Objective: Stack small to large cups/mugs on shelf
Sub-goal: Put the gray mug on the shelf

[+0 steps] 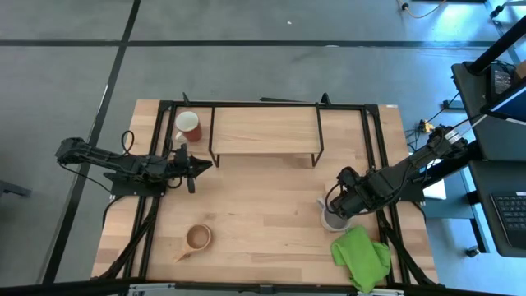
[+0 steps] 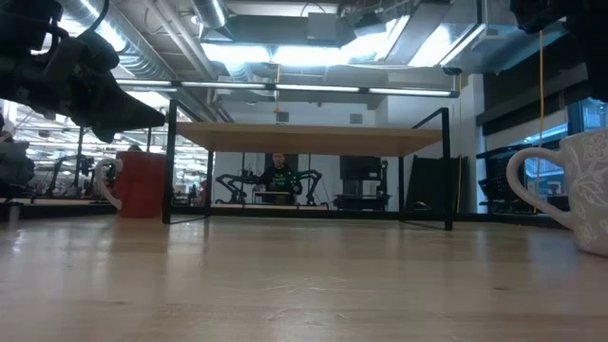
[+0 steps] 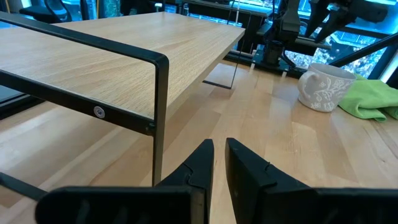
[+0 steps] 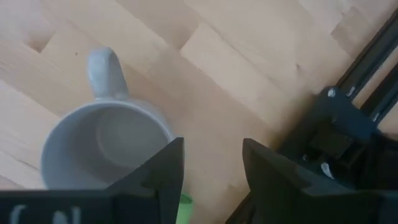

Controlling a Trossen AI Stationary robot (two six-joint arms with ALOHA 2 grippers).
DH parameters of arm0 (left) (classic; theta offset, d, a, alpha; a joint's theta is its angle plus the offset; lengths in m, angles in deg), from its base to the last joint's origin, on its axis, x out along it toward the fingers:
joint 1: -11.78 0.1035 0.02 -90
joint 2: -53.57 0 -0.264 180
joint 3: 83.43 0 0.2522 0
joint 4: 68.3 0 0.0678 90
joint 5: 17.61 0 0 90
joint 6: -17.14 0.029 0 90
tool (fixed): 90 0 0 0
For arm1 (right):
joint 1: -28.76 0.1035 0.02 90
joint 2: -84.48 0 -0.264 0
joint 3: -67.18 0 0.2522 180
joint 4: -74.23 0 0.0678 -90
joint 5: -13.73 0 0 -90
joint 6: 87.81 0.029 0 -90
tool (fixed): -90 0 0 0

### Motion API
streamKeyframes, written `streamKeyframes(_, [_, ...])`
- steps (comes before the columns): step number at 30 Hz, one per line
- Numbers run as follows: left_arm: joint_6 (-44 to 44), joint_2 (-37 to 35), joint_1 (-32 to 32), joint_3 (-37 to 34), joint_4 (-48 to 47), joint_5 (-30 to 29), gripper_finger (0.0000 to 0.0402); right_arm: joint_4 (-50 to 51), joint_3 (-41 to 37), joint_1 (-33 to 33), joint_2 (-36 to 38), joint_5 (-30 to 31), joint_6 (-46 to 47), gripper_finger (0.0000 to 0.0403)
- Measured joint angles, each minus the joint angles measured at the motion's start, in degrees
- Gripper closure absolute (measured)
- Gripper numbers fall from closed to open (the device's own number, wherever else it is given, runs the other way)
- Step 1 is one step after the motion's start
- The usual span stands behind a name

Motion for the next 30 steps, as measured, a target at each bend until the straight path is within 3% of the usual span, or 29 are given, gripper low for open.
streamKeyframes(9, [0.0,-0.01,0.0,-0.01,0.0,0.0,0.0367,-1.33,-3.21,-7.59,0.04,-14.55,-0.02,0.0237])
streamKeyframes(21, [0.0,0.01,0.01,0.0,0.0,0.0,0.0367,-10.65,-10.17,-7.95,0.02,-14.55,-5.67,0.0237])
streamKeyframes(30, [0.0,0.01,0.0,0.0,-0.01,0.0,0.0366,-14.2,-9.86,-7.95,0.02,-13.94,-4.83,0.0237])
